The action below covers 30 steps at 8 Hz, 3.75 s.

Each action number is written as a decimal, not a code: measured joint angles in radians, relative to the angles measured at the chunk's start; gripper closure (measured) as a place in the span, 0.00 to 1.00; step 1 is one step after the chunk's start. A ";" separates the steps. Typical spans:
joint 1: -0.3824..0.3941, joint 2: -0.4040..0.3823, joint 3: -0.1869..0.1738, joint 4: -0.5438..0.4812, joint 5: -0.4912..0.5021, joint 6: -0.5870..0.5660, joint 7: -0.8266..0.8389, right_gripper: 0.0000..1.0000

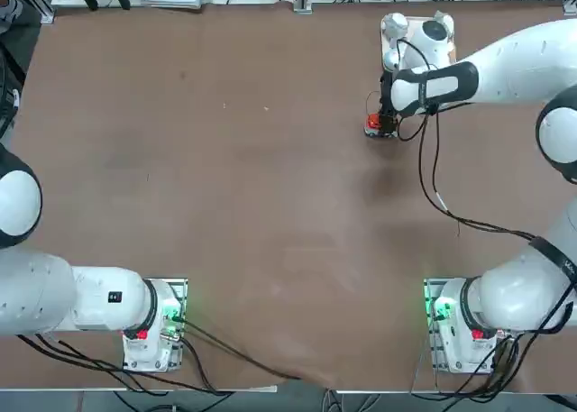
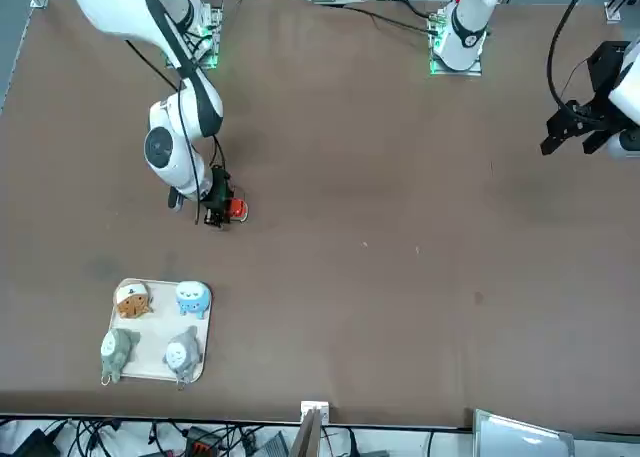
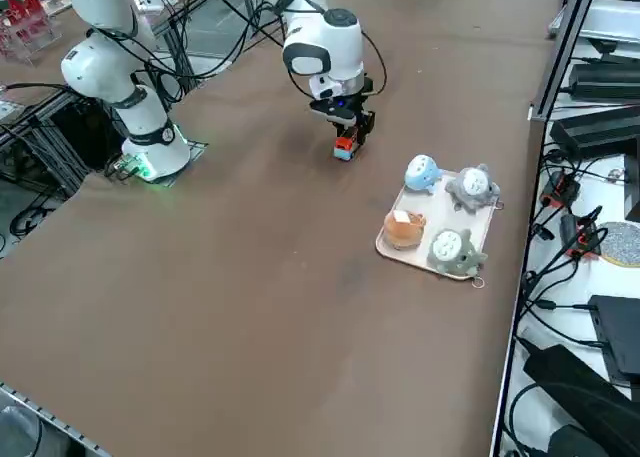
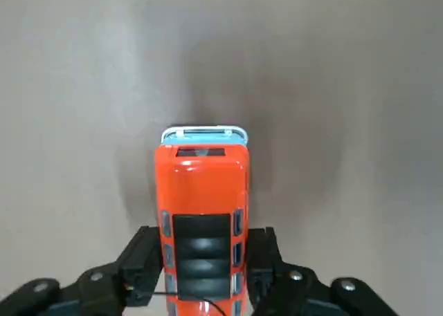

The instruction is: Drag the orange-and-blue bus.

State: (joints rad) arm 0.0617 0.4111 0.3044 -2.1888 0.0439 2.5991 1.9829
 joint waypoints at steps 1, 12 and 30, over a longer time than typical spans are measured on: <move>0.016 0.001 0.000 0.000 0.000 0.006 0.020 0.35; 0.131 -0.001 -0.006 0.024 0.000 0.022 0.128 0.00; -0.197 -0.214 -0.086 0.682 -0.043 -1.254 -1.475 0.00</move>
State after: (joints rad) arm -0.1351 0.1970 0.2186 -1.5067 0.0010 1.3453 0.5084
